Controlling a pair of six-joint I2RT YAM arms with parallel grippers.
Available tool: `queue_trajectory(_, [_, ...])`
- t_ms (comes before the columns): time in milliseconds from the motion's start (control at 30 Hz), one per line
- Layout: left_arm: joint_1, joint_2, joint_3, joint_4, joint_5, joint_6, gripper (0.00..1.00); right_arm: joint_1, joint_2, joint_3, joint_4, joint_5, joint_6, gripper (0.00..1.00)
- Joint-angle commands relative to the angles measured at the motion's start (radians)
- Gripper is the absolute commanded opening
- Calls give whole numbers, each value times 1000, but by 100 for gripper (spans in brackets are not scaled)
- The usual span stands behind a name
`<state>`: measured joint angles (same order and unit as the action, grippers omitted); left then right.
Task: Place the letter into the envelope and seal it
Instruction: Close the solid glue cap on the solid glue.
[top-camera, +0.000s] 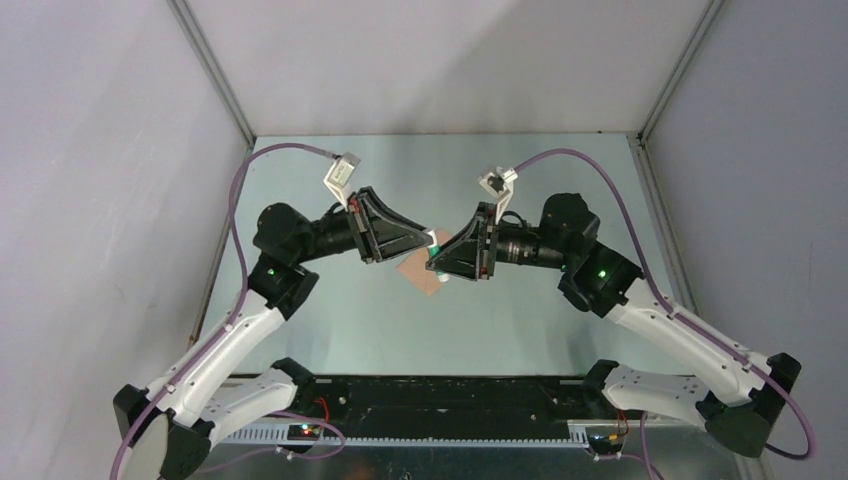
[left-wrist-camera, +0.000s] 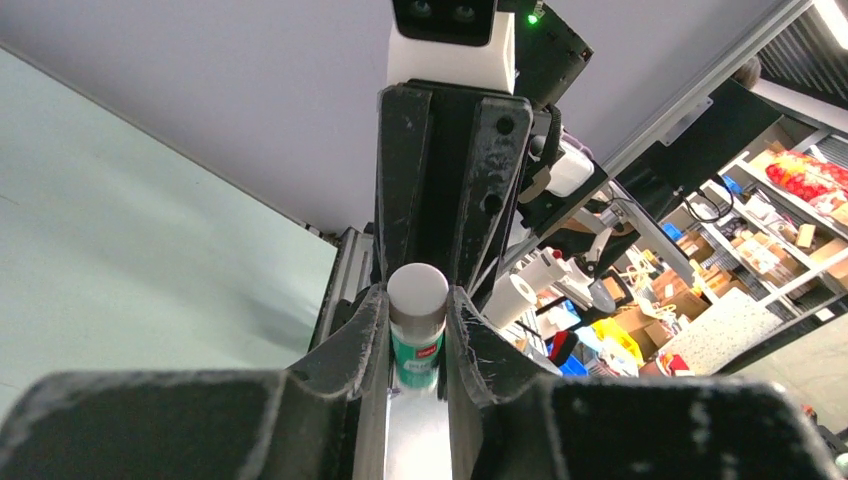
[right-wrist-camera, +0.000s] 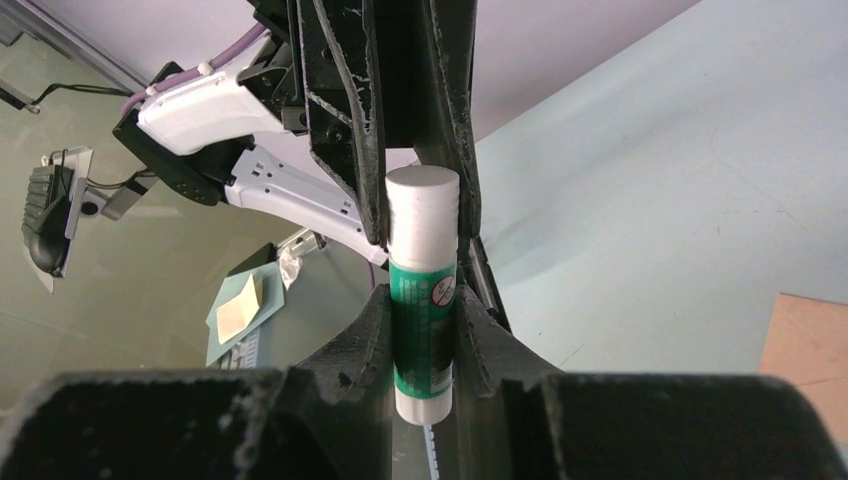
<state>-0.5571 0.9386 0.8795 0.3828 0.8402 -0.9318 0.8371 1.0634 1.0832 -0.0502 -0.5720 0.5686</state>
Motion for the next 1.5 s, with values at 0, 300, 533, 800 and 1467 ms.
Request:
queue_trajectory(0, [-23,-24,31,-106,81,59,0,-62,-79,29,135,74,9,0])
queue_trajectory(300, [-107,5,32,-40,35,18,0,-49,-42,29,180,89,20,0])
queue_trajectory(533, [-122,9,-6,23,17,-21,0,-50,-30,29,205,114,28,0])
queue_trajectory(800, [-129,8,-38,44,-1,-47,0,-50,-9,29,261,119,49,0])
queue_trajectory(1467, [-166,-7,-76,-77,-14,5,0,-66,-19,41,240,156,34,0])
